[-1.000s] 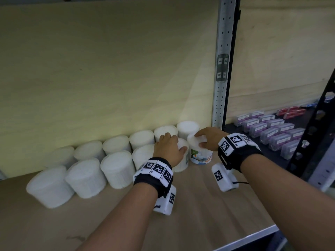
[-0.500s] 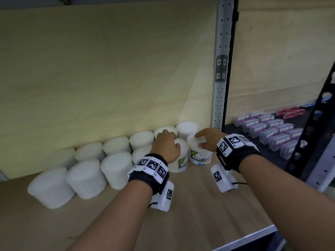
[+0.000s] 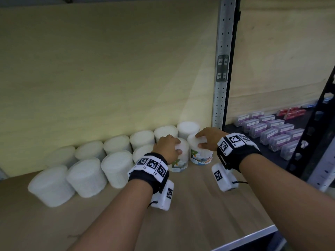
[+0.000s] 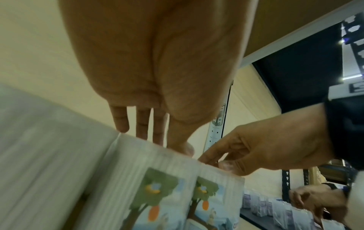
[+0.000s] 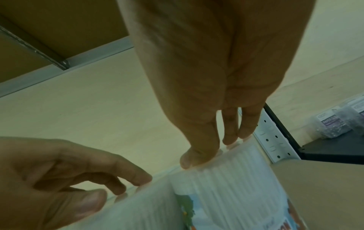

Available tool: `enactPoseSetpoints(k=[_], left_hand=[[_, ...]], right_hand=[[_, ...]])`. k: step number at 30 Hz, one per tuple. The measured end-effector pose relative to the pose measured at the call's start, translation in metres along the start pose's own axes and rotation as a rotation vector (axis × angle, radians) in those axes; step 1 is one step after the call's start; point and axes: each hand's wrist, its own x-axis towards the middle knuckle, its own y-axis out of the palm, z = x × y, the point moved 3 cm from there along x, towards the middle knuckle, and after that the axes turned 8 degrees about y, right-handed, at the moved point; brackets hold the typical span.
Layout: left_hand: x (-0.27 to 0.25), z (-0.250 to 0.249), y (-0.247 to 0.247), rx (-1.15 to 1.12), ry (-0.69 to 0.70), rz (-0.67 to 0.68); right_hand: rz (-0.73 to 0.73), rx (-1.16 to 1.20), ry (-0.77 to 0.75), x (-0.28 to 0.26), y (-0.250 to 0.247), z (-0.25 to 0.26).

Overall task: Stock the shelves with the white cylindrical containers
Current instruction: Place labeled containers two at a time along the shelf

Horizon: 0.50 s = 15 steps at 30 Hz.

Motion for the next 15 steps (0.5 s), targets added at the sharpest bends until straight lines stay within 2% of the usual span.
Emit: enactPoseSetpoints(k=[3,6,9,12,15], left_hand=[[0.0,0.0,-0.004,-0.049,0.043,0.066],[-0.004,-0.002,-0.005,-0.104,0.056,0.055],[-0.005,-0.004,-0.007,-0.168,0.094,-0.081],[-0.005,-0.004,-0.007,-0.094,0.065,-0.263],[-0.003,-0.001,0.003,-0.001,-0.03,-0.248]], right_hand=[[-0.009,0.0,0.002,0.0,0.001,0.001],[-0.016,0.001,0.004,0.0,0.001,0.001],[-0.014,-0.001,0.007,0.0,0.001,0.001],[-0.018,0.005,0.008,0.001,0.001,0.001],[-0.021,0.006,0.007,0.0,0.001,0.001]])
